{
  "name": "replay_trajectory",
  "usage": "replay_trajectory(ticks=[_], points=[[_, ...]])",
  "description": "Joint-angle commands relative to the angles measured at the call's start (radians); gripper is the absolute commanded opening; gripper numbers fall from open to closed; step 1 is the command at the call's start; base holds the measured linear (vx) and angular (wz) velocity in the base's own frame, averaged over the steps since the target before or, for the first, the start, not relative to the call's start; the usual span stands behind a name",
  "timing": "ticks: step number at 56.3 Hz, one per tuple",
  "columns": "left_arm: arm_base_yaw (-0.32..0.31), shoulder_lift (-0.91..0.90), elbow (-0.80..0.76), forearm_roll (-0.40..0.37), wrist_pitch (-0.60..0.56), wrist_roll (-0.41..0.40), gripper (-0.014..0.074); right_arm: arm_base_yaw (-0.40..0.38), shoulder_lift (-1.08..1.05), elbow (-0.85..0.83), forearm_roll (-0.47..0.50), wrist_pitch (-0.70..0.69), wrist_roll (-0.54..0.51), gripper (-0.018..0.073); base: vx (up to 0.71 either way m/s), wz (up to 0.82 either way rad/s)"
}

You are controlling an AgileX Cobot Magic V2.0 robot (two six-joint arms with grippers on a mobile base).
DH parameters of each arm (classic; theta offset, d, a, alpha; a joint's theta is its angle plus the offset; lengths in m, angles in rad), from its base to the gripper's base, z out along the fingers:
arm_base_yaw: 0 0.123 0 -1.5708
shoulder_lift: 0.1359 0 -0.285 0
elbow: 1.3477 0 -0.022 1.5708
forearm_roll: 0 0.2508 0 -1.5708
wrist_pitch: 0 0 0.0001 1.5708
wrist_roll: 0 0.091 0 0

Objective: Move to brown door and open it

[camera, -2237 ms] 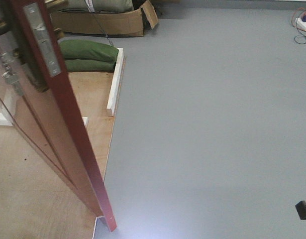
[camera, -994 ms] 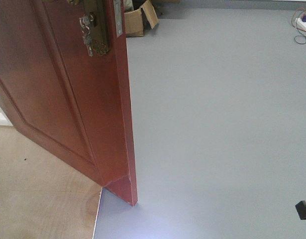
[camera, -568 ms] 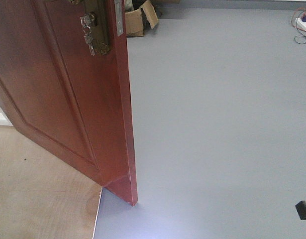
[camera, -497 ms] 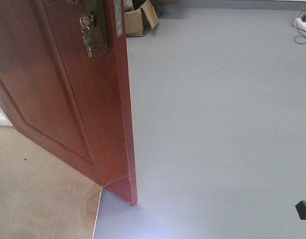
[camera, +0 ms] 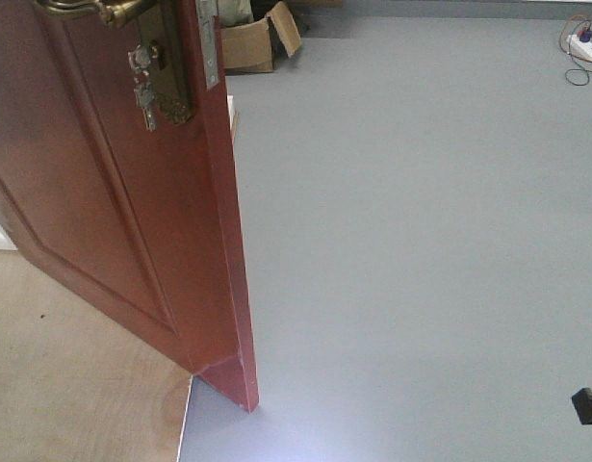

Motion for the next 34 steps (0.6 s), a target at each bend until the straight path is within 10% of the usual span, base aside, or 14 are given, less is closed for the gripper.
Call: replay_trajectory(ticks=[1,34], points=[[-0.007,-0.007,-0.039,-0.007,-0.029,0.0,-0.0003,-0.005,-0.012,0.005,-0.007,-0.081,-0.005,0.0,0.09,-0.05],[-0.007,-0.007,-0.039,-0.007,-0.029,0.0,-0.0003,-0.005,-0.012,0.005,-0.007,-0.081,-0.005,0.0,0.14,-0.06]])
